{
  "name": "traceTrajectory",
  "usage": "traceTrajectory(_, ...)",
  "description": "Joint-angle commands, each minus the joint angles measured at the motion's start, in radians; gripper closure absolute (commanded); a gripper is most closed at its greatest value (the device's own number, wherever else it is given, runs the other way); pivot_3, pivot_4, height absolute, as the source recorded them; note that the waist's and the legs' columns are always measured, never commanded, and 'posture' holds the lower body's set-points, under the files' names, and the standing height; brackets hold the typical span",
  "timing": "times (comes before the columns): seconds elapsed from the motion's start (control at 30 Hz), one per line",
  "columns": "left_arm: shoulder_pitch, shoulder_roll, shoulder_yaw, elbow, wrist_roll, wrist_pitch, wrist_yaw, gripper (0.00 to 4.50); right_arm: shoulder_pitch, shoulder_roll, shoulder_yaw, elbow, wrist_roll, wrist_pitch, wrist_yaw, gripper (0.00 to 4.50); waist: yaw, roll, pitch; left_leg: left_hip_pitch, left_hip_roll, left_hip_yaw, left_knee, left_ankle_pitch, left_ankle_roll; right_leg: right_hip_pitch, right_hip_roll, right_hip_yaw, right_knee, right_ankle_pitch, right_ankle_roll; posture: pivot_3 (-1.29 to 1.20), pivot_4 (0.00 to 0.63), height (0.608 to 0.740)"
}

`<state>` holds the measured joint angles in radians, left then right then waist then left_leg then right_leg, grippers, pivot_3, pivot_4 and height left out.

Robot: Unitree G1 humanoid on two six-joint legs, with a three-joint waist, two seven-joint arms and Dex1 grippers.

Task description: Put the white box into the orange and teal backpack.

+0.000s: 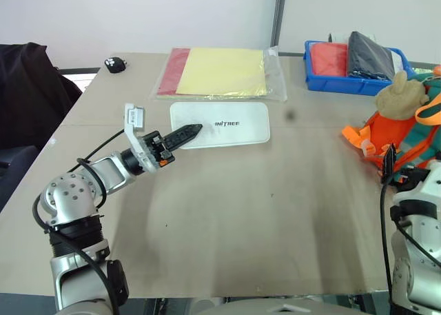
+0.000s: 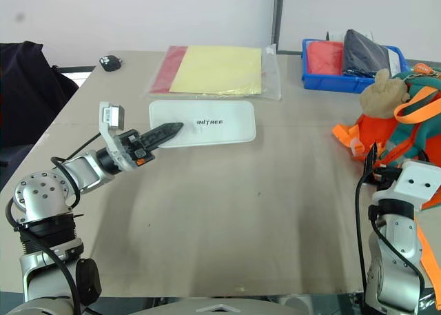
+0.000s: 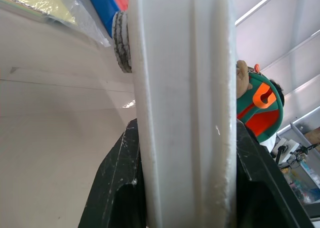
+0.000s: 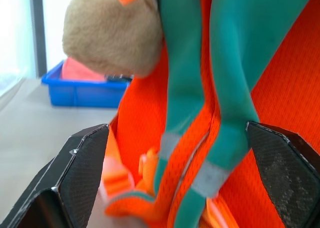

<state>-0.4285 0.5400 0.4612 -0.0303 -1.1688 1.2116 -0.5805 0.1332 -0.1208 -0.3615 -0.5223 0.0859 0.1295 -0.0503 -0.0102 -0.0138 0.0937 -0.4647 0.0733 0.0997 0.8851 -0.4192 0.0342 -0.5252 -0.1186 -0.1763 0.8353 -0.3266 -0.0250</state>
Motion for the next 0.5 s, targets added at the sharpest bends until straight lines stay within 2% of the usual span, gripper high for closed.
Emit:
traceTrajectory(0.03, -0.019, -0.002, 0.013, -0.039, -0.037, -0.031, -0.004, 3.3, 0.002, -0.002, 0.007, -0.036, -0.035, -0.041, -0.015, 0.13, 0.002, 0.0, 0.0, 0.0, 0.0, 0.0, 0.0, 0.0, 0.0, 0.0, 0.0, 0.0, 0.0, 0.0, 0.001, 0.0, 0.15, 0.645)
traceTrajectory(0.27, -0.015, -0.008, 0.007, -0.04, -0.034, -0.044, 0.0, 3.3, 0.091, 0.059, 0.028, -0.077, -0.089, -0.079, -0.049, 0.13, 0.0, -0.001, -0.001, 0.0, 0.0, -0.001, 0.0, 0.0, 0.0, 0.0, 0.001, 0.0, 0.0, 0.0, -0.001, 0.0, 0.15, 0.645)
traceTrajectory(0.4, -0.016, -0.015, -0.006, -0.04, -0.03, -0.046, -0.001, 3.3, 0.053, 0.074, 0.009, -0.067, -0.086, -0.052, -0.081, 0.13, -0.002, 0.0, 0.0, 0.0, 0.0, 0.0, 0.001, 0.0, 0.0, 0.0, 0.001, 0.001, 0.0, -0.001, 0.001, 0.0, 0.15, 0.645)
traceTrajectory(0.5, -0.023, -0.016, -0.013, -0.037, -0.029, -0.049, -0.001, 3.3, 0.003, 0.056, 0.02, -0.026, -0.041, -0.036, -0.042, 0.13, -0.002, 0.0, 0.0, 0.0, 0.0, 0.0, 0.002, 0.0, 0.0, 0.0, 0.001, 0.001, 0.002, -0.001, 0.002, 0.0, 0.15, 0.645)
